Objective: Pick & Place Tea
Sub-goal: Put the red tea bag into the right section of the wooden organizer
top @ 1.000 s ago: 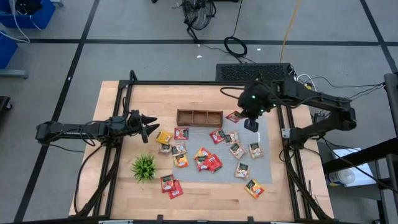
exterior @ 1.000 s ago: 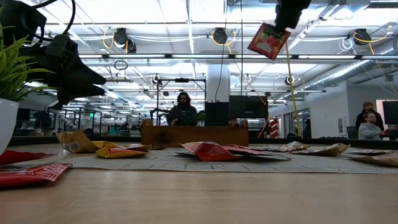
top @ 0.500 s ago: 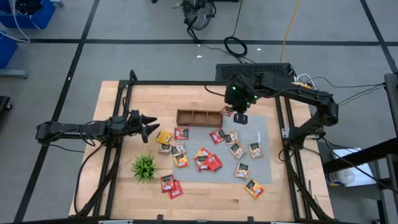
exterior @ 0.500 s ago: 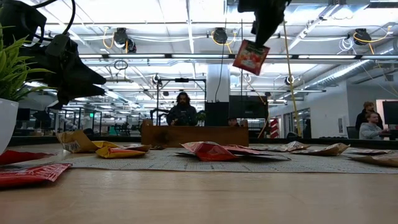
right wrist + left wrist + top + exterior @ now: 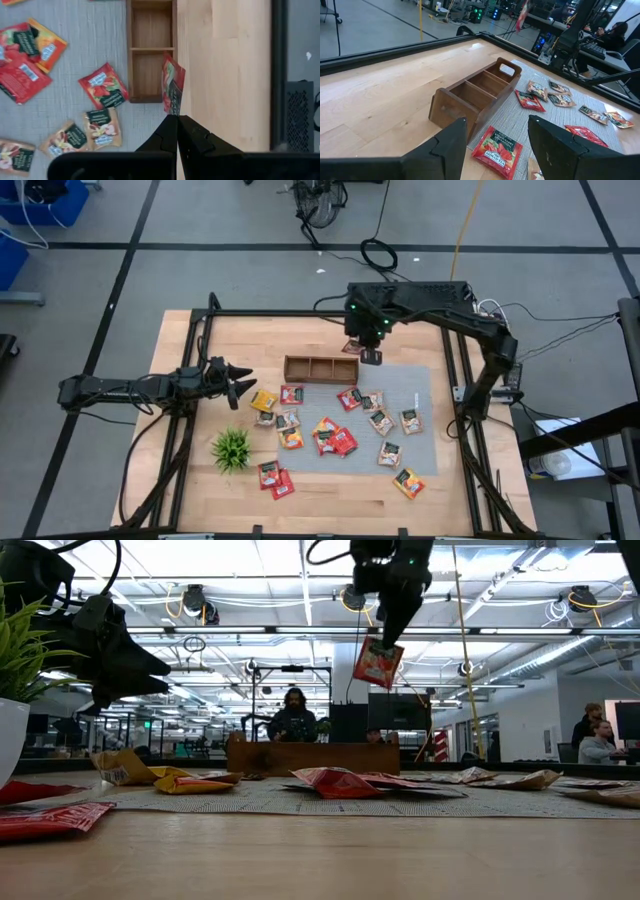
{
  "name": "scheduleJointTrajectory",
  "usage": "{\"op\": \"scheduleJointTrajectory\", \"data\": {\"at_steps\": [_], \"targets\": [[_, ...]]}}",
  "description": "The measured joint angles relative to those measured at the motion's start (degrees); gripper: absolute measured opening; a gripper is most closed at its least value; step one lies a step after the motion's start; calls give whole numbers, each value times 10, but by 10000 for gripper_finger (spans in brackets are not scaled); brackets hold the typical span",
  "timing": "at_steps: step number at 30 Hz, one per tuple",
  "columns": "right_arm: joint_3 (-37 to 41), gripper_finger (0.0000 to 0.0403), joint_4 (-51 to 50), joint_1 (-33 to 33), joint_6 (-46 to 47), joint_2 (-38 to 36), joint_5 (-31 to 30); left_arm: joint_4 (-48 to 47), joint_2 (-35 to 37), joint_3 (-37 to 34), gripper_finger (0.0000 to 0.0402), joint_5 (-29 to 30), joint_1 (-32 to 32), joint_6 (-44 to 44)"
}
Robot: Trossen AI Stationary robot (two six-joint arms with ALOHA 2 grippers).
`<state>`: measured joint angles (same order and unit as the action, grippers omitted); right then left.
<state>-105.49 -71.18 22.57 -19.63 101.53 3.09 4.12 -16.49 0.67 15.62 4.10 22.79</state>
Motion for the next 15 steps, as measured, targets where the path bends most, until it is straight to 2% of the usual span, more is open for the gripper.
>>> {"op": "scheduleJointTrajectory", "data": {"at_steps": [15], "targets": [[0, 0, 39, 0, -49, 80, -1, 0, 0, 0, 212, 0, 0, 0]]}}
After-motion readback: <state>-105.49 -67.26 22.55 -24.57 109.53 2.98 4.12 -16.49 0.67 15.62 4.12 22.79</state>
